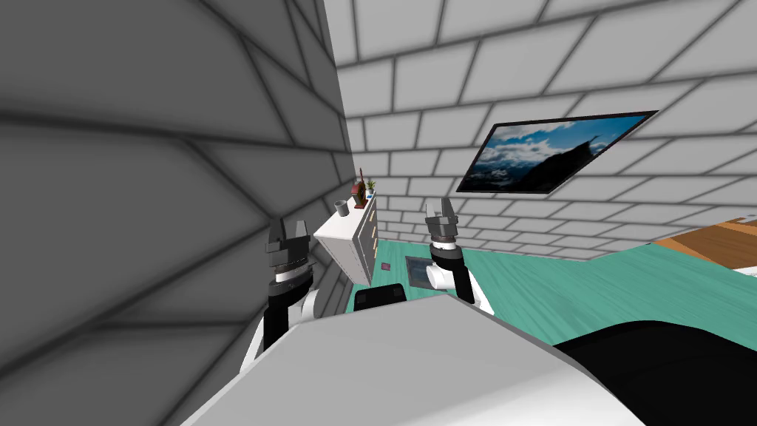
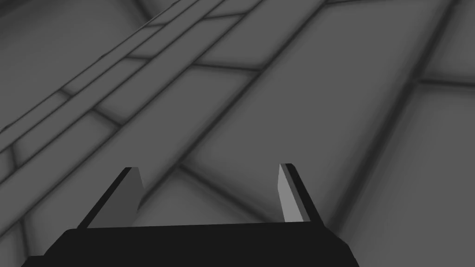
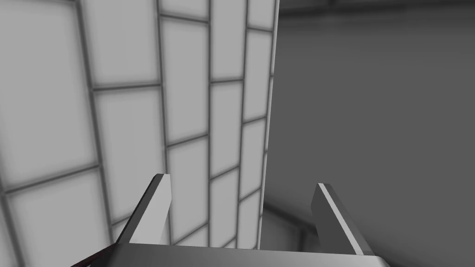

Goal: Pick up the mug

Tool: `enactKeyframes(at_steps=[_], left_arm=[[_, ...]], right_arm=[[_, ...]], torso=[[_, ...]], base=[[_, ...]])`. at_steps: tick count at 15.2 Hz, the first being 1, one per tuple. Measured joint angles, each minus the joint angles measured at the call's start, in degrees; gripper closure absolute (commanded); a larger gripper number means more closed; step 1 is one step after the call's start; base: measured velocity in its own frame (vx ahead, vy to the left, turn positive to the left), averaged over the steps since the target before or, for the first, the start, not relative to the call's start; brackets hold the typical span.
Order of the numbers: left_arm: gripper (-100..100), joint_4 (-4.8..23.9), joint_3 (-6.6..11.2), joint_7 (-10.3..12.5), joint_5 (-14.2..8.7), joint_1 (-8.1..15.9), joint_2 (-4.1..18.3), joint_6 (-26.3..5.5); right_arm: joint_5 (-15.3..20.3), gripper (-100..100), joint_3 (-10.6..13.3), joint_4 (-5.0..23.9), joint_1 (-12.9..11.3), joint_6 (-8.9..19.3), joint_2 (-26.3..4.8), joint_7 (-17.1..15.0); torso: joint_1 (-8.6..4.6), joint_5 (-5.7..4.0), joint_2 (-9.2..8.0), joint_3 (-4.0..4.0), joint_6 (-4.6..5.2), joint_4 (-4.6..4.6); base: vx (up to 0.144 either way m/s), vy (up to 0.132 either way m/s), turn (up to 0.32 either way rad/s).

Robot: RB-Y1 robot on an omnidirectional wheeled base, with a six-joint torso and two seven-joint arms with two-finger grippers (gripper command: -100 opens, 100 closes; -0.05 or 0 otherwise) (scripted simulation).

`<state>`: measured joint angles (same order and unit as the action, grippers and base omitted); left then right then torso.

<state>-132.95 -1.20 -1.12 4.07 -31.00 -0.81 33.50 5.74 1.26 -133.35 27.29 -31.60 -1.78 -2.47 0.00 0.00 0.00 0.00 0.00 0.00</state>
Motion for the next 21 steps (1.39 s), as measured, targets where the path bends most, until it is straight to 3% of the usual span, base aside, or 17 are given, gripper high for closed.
enactKeyframes(at_steps=[8, 21], left_arm=[[-100, 5.76, 0.56, 0.13, -1.38, 8.24, 6.37, -7.61], [-100, 16.41, 0.9, -0.07, -3.65, 22.71, 11.46, -22.01]], right_arm=[[0.0, 0, 0.0, 0.0, -0.01, 0.0, 0.0, 0.0], [0.0, 0, 0.0, 0.0, -0.01, 0.0, 0.0, 0.0]], torso=[[0.09, 0.02, -0.17, 0.09, 0.02, -0.04], [0.08, 0.02, -0.1, 0.06, 0.01, -0.02]], base=[[-0.043, 0.014, -0.019], [-0.036, 0.016, -0.02]])
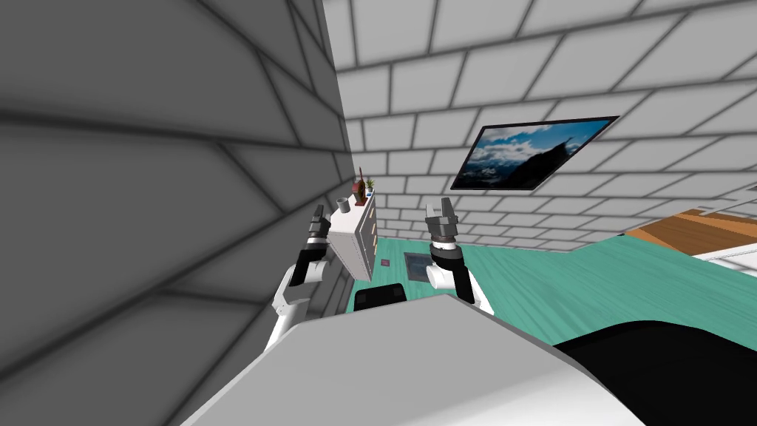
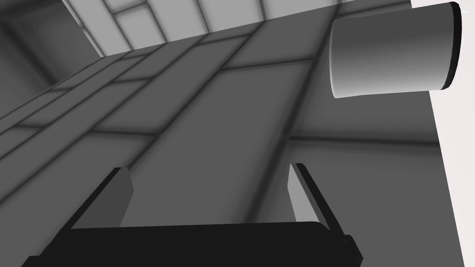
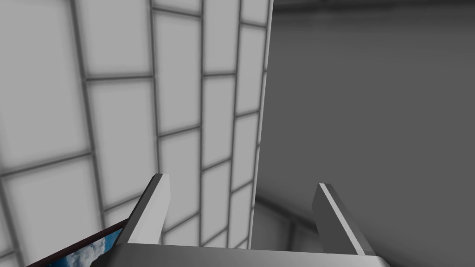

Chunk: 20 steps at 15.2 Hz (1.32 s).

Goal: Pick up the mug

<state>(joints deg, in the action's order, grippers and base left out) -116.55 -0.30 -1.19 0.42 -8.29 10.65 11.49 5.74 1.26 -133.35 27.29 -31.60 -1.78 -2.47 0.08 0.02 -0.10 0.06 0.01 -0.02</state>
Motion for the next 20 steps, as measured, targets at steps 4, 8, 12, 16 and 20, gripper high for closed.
enactKeyframes(at_steps=[4, 8, 12, 16, 20], left_arm=[[-100, 3.79, 0.24, -0.01, -0.81, 4.85, 1.23, -4.62], [-100, 7.59, 0.45, 0.03, -1.62, 9.59, 2.35, -9.15], [-100, 10.62, 0.57, -0.06, -2.23, 13.98, 3.03, -13.71], [-100, 14.02, 0.75, -0.02, -2.99, 18.31, 3.89, -18.53], [-100, 17.39, 0.9, -0.11, -3.55, 22.67, 4.35, -23.03]], right_arm=[[0.0, 0, 0.0, 0.0, 0.0, 0.0, 0.0, 0.0], [0.0, 0, 0.0, 0.0, 0.0, 0.0, 0.0, 0.0], [0.0, 0, 0.0, 0.0, 0.0, 0.0, 0.0, 0.0], [0.0, 0, 0.0, 0.0, 0.0, 0.0, 0.0, 0.0], [0.0, 0, 0.0, 0.0, 0.0, 0.0, 0.0, 0.0]], torso=[[0.0, 0.0, -0.03, 0.02, 0.0, -0.01], [0.01, 0.0, 0.0, 0.0, -0.01, -0.01], [-0.02, -0.01, 0.03, -0.01, -0.01, 0.0], [-0.01, 0.0, 0.03, -0.01, -0.01, 0.0], [-0.03, -0.01, 0.06, -0.03, -0.01, 0.01]], base=[[-0.036, 0.016, -0.017], [-0.03, 0.016, -0.018], [-0.029, 0.013, -0.023], [-0.027, 0.017, -0.018], [-0.022, 0.013, -0.019]])
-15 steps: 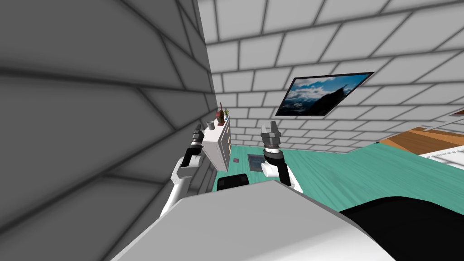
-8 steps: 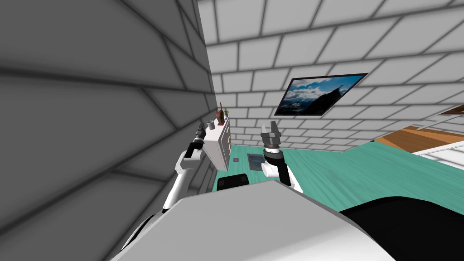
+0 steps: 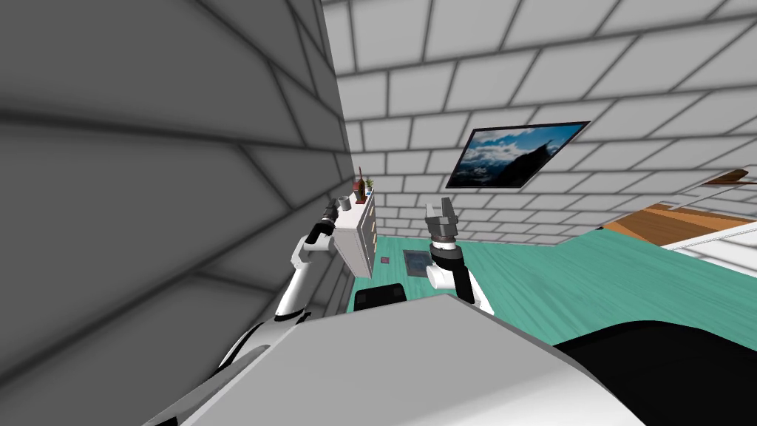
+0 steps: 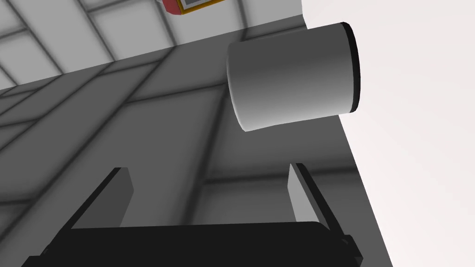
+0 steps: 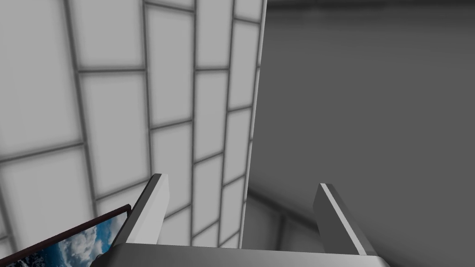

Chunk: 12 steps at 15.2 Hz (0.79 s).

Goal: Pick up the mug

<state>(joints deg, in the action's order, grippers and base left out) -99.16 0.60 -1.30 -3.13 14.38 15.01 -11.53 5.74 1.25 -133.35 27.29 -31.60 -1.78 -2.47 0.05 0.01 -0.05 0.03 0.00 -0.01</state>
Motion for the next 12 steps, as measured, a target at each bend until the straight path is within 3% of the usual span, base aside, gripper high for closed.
enactKeyframes(at_steps=[12], left_arm=[[-100, 10.85, 0.48, 0.01, -2.23, 12.92, 1.93, -12.96]], right_arm=[[0.0, 0, 0.0, 0.0, 0.0, 0.0, 0.0, 0.0]], torso=[[0.01, 0.0, 0.01, -0.01, -0.01, 0.0]], base=[[-0.019, 0.016, -0.019]])
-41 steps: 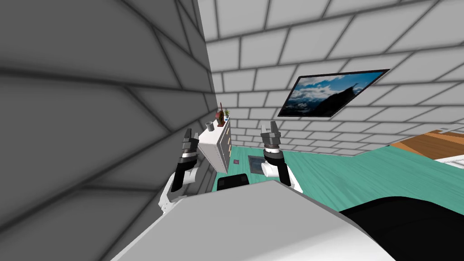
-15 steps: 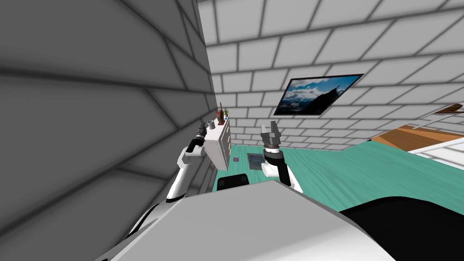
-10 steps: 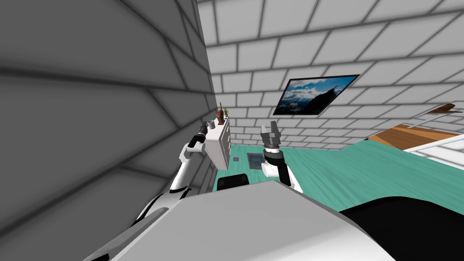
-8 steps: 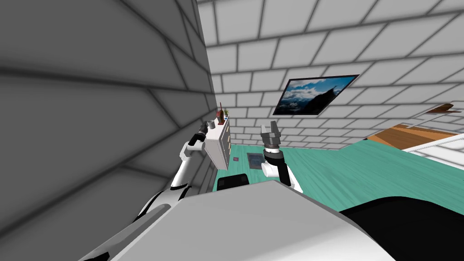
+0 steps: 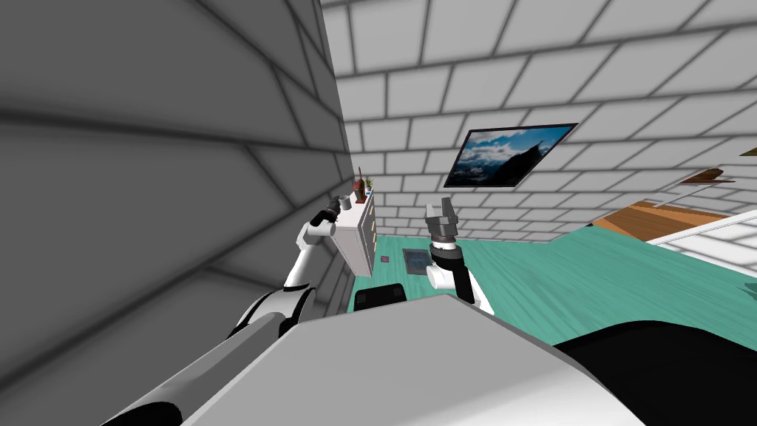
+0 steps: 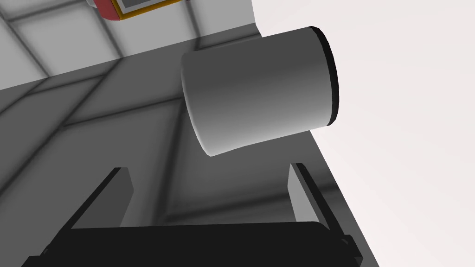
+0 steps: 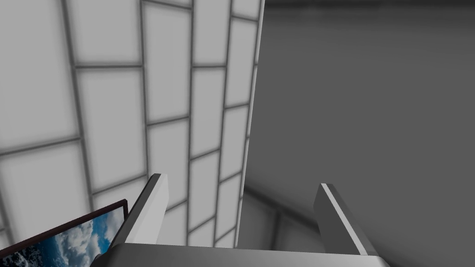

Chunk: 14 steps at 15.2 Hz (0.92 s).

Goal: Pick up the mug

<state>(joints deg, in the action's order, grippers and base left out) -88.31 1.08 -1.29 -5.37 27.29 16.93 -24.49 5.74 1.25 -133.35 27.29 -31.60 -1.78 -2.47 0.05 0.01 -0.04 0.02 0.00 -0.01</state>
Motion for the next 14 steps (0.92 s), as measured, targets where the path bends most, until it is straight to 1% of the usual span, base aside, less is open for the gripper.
enactKeyframes(at_steps=[2, 3, 5, 7, 9, 11, 13, 14], left_arm=[[-100, 2.61, 0.11, -0.01, -0.5, 2.52, 0.33, -2.1], [-100, 3.47, 0.14, -0.01, -0.65, 3.74, 0.45, -3.25], [-100, 3.69, 0.17, 0.0, -0.76, 4.61, 0.53, -5.37], [-100, 6.12, 0.27, -0.01, -1.31, 6.94, 0.89, -7.44], [-100, 7.17, 0.33, 0.01, -1.4, 8.57, 0.92, -9.7], [-100, 9.67, 0.44, 0.06, -1.69, 11.1, 1.05, -11.93], [-100, 11.04, 0.47, 0.04, -2.04, 12.78, 1.28, -14.14], [-100, 12.22, 0.52, 0.01, -2.41, 13.89, 1.49, -15.15]], right_arm=[[0.0, 0, 0.0, 0.0, 0.0, 0.0, 0.0, 0.0], [0.0, 0, 0.0, 0.0, 0.0, 0.0, 0.0, 0.0], [0.0, 0, 0.0, 0.0, 0.0, 0.0, 0.0, 0.0], [0.0, 0, 0.0, 0.0, 0.0, 0.0, 0.0, 0.0], [0.0, 0, 0.0, 0.0, 0.0, 0.0, 0.0, 0.0], [0.0, 0, 0.0, 0.0, 0.0, 0.0, 0.0, 0.0], [0.0, 0, 0.0, 0.0, 0.0, 0.0, 0.0, 0.0], [0.0, 0, 0.0, 0.0, 0.0, 0.0, 0.0, 0.0]], torso=[[0.02, 0.0, -0.01, 0.0, 0.01, 0.0], [0.01, 0.0, -0.01, 0.0, 0.01, 0.0], [-0.02, 0.0, 0.02, -0.01, -0.01, 0.01], [0.0, 0.0, 0.01, -0.01, 0.01, 0.01], [0.0, 0.0, 0.02, -0.01, 0.0, 0.01], [0.01, 0.0, 0.01, -0.01, 0.01, 0.0], [0.0, 0.0, 0.02, -0.01, -0.01, 0.01], [0.0, 0.0, 0.03, -0.02, 0.01, 0.01]], base=[[-0.019, 0.019, -0.029], [-0.008, 0.01, 0.0], [-0.004, 0.005, -0.013], [-0.013, 0.018, -0.029], [-0.008, 0.014, -0.016], [-0.012, 0.019, -0.027], [-0.004, 0.012, -0.012], [-0.007, 0.021, -0.033]])
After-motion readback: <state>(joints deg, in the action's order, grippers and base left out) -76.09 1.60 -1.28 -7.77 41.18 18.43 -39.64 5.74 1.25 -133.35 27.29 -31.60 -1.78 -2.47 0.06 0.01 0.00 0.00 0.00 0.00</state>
